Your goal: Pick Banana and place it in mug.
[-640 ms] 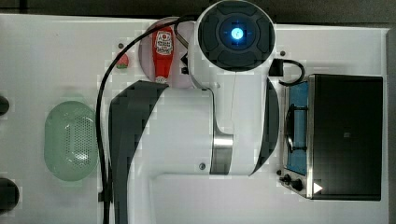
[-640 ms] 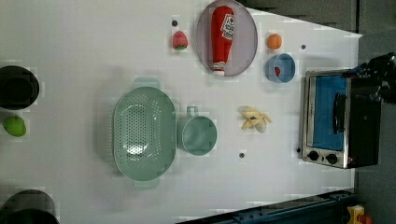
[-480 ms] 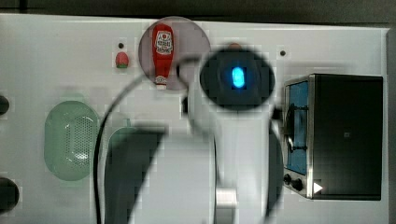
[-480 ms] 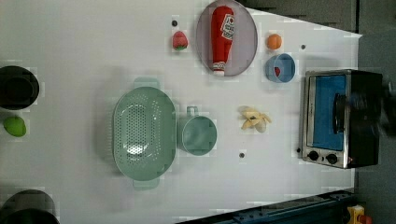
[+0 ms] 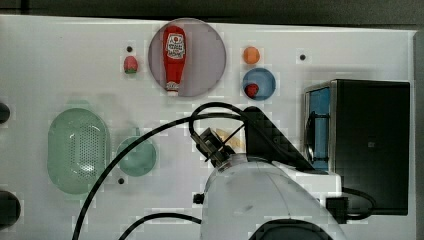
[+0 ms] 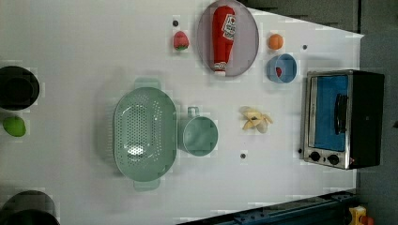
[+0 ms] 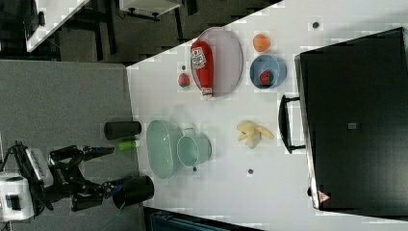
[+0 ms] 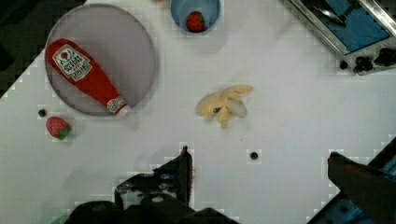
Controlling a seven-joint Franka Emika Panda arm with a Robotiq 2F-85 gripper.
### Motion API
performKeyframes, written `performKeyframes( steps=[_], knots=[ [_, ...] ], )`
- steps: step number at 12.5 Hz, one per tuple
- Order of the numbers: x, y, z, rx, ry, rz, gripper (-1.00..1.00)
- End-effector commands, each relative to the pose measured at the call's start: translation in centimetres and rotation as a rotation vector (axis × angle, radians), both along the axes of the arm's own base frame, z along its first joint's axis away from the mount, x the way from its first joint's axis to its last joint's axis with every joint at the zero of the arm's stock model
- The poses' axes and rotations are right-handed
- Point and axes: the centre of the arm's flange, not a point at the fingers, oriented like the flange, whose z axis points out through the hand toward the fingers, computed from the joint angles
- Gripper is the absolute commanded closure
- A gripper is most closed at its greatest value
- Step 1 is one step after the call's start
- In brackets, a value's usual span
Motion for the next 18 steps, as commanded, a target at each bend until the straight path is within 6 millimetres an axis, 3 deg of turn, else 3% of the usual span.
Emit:
performKeyframes(
  steps=[1, 4, 8, 14, 18],
  knots=[
    [2.9, 0.4, -11.9, 0.014, 0.185, 0.039, -1.0],
    [3.3, 0.3, -19.2, 0.014, 0.184, 0.071, -1.0],
    [2.3, -0.1, -28.0, 0.014, 0.154, 0.104, -1.0],
    [2.6, -2.0, -37.1, 0.02, 0.18, 0.514, -1.0],
    [3.4, -2.3, -43.0, -0.003, 0.143, 0.574, -1.0]
  ],
)
